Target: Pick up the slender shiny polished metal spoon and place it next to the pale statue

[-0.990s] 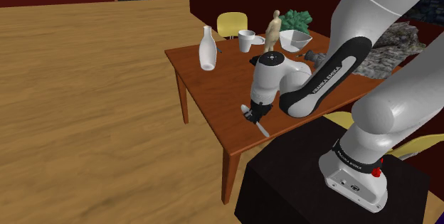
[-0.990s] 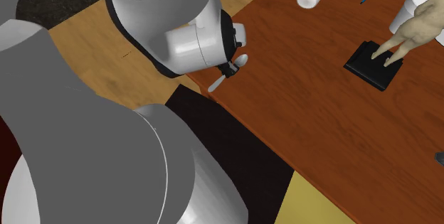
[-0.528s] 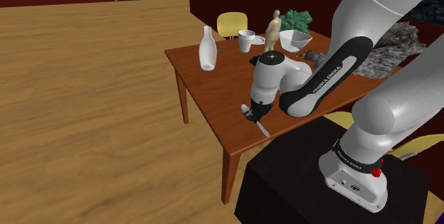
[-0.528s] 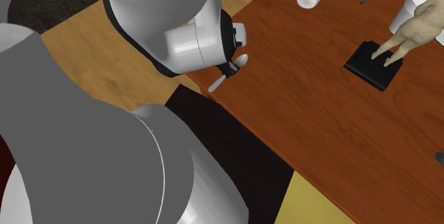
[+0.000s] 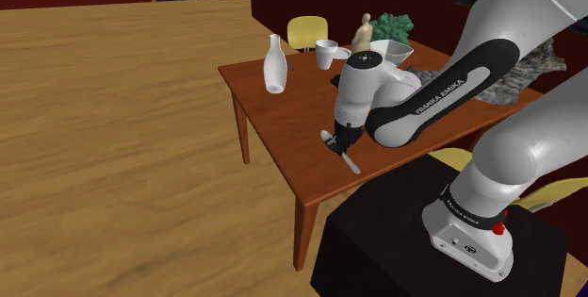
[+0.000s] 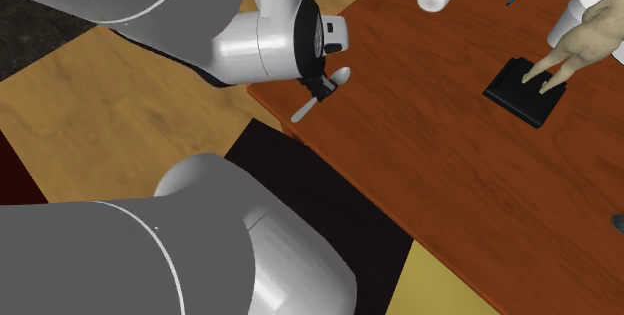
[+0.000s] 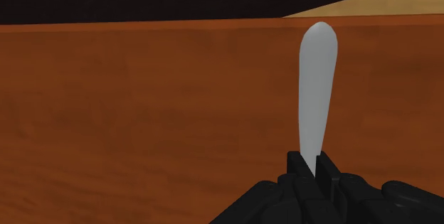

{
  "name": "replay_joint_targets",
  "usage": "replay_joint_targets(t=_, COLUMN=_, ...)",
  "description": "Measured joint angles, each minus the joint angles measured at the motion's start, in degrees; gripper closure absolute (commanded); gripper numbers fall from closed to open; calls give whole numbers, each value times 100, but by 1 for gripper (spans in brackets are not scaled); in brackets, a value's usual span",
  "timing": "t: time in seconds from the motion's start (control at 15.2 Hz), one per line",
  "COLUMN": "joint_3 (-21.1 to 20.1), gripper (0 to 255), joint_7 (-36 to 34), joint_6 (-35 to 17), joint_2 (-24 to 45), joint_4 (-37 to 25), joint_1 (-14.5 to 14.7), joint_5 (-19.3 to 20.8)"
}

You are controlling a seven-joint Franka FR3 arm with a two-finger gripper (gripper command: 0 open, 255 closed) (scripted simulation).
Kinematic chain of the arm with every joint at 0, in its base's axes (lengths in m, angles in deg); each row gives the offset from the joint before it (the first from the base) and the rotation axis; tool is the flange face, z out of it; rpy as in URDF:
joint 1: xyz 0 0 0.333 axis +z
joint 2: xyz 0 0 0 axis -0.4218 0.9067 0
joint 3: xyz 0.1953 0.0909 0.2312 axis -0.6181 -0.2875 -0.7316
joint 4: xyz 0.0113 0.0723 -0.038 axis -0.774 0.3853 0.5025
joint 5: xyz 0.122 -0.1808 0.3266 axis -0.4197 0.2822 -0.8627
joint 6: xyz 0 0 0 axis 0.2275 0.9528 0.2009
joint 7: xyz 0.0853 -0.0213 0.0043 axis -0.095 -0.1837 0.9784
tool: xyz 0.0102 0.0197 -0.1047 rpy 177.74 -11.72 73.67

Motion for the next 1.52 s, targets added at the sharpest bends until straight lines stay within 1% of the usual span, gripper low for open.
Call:
replay_joint_targets(t=0.13, joint_3=133, gripper=255, joint_7=172, joint_6=241, joint_2=-217, joint_4=-37, joint_1=165, joint_5=-194)
replay_joint_targets(t=0.4, joint_3=347, gripper=255, joint_7=428, joint_6=667, joint_2=-599, joint_4=-97, joint_1=390, joint_5=-441)
replay_joint_targets(t=0.73, joint_3=563, gripper=255, joint_7=663, joint_6=1200, joint_2=-1034, joint_4=-209, joint_1=581, joint_5=-628)
replay_joint_targets(t=1.19, joint_3=766, gripper=255, joint_7=855, joint_6=1932, joint_2=-1497, joint_4=-487, joint_1=730, joint_5=-743)
replay_joint_targets(t=1.52, joint_3=921, gripper=255, joint_7=998, joint_6=2439, joint_2=-1800, joint_4=-703, joint_1=784, joint_5=-768)
